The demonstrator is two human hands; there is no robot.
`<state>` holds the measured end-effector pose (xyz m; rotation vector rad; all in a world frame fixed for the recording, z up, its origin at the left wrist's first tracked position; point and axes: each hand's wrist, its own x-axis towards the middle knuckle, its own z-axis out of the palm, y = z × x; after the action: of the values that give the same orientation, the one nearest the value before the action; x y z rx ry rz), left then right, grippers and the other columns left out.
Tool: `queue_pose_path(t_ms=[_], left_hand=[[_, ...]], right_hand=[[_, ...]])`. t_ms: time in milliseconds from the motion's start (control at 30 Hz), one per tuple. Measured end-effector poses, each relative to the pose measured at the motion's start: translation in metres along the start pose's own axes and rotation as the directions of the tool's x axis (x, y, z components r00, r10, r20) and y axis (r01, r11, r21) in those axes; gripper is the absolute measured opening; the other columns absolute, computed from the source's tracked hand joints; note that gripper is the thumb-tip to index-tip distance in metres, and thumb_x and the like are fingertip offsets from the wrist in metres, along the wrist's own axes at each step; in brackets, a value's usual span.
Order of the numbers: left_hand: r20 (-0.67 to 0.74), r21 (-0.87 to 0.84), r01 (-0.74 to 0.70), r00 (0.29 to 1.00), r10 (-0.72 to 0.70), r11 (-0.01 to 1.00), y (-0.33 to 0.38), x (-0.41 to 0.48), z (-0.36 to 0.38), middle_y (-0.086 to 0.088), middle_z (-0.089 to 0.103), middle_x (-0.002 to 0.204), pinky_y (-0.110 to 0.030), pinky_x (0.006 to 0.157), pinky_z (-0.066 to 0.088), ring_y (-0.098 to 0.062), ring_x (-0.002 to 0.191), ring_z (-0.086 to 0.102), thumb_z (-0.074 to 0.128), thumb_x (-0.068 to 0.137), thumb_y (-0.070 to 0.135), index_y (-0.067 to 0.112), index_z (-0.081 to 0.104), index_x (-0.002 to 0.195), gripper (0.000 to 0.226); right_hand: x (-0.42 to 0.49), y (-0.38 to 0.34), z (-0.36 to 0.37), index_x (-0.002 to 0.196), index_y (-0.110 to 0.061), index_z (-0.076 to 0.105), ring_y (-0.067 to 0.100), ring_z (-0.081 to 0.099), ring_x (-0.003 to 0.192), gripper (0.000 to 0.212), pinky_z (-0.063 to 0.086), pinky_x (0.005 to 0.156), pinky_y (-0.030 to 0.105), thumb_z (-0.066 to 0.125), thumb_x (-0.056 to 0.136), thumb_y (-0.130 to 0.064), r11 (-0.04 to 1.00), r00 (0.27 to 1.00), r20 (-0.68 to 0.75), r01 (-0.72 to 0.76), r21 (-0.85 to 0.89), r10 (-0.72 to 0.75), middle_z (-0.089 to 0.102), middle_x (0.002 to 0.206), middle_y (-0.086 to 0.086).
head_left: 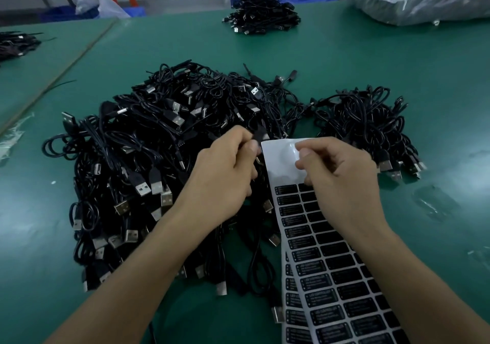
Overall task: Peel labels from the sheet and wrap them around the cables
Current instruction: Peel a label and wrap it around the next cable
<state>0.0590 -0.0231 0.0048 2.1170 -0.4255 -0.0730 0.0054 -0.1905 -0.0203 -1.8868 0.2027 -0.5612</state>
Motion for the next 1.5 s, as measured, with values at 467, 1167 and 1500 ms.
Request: queue_pose_path(t_ms=[467,1167,1500], left_hand=[[0.036,0.057,0.076,0.996,-0.079,0.995,-0.003,-0.002,0.007,0.001,0.070,0.074,-0.036,0.051,0.059,-0.013,0.052,0.068,0.085,0.074,0.022,0.016,0.043,0.082,0.043],[0.156,-0.234,0.076,0.987,-0.040,0.969,0.002,-0.002,0.007,0.003,0.075,0.077,-0.021,0.048,0.046,-0.012,0.059,0.060,0.083,0.078,0.017,0.019,0.032,0.078,0.051],[0.209,-0.288,0.159,0.973,-0.100,0.944,0.002,0.001,-0.001,-0.015,0.074,0.072,-0.026,0.054,0.057,-0.024,0.067,0.075,0.068,0.083,-0.006,0.017,0.031,0.077,0.044]], right_hand=[[0.000,0.000,0.009,0.094,-0.016,0.073,0.005,0.048,0.051,0.023,0.041,0.049,0.015,0.056,0.097,-0.003,0.904,0.964,0.097,-0.266,0.335,0.248,0.063,0.061,-0.006],[0.000,-0.001,0.009,0.087,-0.015,0.075,0.007,0.037,0.047,0.026,0.032,0.045,0.019,0.055,0.097,-0.001,0.791,0.937,0.155,-0.348,0.504,0.313,0.053,0.059,-0.001],[-0.006,-0.004,0.007,0.088,-0.020,0.070,0.003,0.053,0.058,0.010,0.044,0.056,0.016,0.070,0.090,-0.010,0.980,0.997,0.072,-0.034,0.197,0.020,0.063,0.066,-0.007]])
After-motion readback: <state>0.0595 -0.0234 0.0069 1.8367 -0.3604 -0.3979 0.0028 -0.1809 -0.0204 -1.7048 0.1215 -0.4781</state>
